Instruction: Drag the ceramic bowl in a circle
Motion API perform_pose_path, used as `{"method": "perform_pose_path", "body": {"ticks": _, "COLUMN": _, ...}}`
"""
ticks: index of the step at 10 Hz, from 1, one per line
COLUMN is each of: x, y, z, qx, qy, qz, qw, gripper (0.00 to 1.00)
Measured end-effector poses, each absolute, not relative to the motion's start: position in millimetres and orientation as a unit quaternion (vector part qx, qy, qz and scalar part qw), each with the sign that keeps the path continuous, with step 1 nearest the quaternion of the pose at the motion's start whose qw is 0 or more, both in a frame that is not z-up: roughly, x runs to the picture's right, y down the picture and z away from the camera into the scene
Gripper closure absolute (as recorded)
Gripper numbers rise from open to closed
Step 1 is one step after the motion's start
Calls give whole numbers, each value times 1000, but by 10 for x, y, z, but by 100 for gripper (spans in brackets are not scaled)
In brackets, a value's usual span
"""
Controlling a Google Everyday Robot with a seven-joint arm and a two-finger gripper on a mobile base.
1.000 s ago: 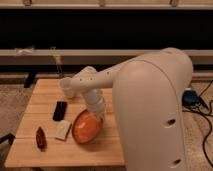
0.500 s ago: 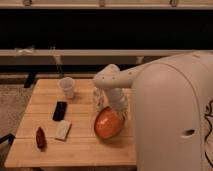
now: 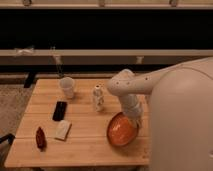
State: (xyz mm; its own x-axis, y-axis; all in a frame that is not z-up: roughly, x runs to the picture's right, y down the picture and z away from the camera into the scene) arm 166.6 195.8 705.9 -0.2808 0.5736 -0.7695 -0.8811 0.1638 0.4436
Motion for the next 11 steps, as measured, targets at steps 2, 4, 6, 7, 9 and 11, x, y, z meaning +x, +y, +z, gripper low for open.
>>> {"method": "perform_pose_path", "body": {"ticks": 2, "x": 1410, "y": 2168, "z": 6854, "qx": -178, "qy": 486, "qz": 607, "qw": 603, "gripper": 100}}
{"method": "perform_pose_path", "body": {"ticks": 4, "x": 1045, "y": 2277, "z": 6730, "qx": -202, "qy": 467, "qz": 584, "qw": 632, "gripper": 100}}
{"method": "perform_pose_path", "body": {"ticks": 6, "x": 602, "y": 2303, "z": 6710, "qx": -223, "qy": 442, "qz": 563, "qw": 662, "gripper": 100}}
{"method": "perform_pose_path", "body": {"ticks": 7, "x": 418, "y": 2289, "z": 6732, "qx": -230, "qy": 429, "qz": 557, "qw": 673, "gripper": 100}}
{"method": "perform_pose_path", "body": {"ticks": 9, "x": 142, "y": 2238, "z": 6834, "qx": -238, "qy": 407, "qz": 552, "qw": 687, "gripper": 100}}
{"method": "perform_pose_path", "body": {"ticks": 11, "x": 44, "y": 2146, "z": 7016, "qx": -239, "qy": 393, "qz": 560, "qw": 690, "gripper": 100}}
